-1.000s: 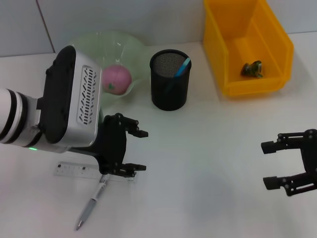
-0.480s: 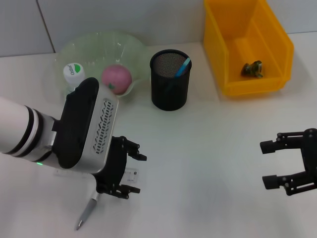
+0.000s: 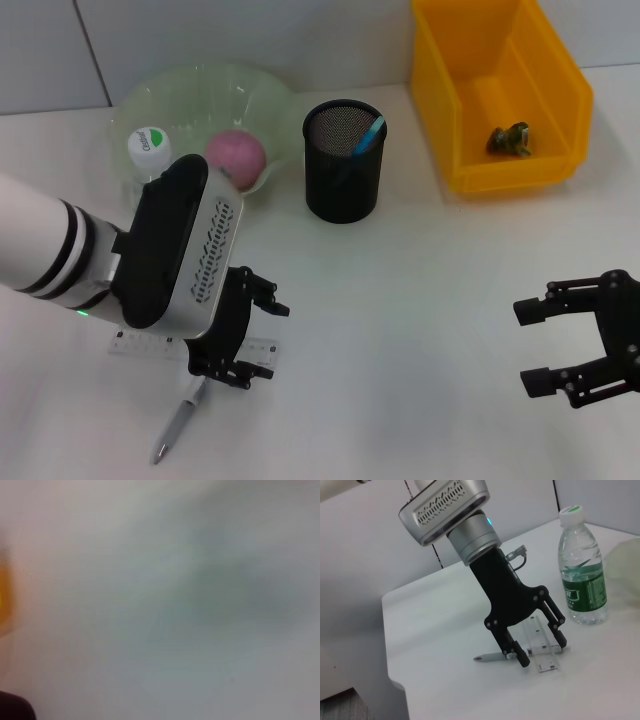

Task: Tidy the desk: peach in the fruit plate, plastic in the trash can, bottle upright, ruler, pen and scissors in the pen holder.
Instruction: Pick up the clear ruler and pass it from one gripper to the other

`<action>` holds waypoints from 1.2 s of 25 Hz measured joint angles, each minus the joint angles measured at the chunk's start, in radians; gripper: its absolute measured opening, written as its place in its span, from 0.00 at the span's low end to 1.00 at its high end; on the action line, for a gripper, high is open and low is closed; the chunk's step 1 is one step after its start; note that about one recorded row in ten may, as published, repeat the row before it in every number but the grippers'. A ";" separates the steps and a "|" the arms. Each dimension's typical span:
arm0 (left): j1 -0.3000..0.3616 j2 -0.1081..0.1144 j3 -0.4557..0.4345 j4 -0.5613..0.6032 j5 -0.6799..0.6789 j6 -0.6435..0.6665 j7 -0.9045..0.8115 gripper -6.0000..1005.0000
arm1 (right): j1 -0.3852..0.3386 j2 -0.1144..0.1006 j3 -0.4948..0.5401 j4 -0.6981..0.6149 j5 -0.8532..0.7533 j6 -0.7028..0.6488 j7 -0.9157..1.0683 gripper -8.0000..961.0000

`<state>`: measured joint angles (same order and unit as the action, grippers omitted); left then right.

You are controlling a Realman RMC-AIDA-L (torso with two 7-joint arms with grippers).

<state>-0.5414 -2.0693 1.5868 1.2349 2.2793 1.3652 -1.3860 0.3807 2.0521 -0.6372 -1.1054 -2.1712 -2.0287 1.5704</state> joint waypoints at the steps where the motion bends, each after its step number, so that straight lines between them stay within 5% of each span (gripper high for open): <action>1: 0.000 0.000 0.000 0.000 0.000 0.000 0.000 0.67 | 0.001 0.001 -0.001 0.001 -0.001 0.001 0.000 0.87; 11: -0.082 0.001 -0.029 -0.123 0.026 -0.003 0.011 0.67 | 0.015 0.011 0.000 0.000 -0.037 0.012 0.002 0.87; 30: -0.120 -0.002 -0.042 -0.185 0.060 -0.003 0.010 0.66 | 0.043 0.019 -0.003 0.012 -0.090 0.038 0.013 0.87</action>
<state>-0.6614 -2.0709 1.5445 1.0504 2.3391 1.3627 -1.3760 0.4236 2.0711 -0.6398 -1.0936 -2.2612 -1.9906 1.5835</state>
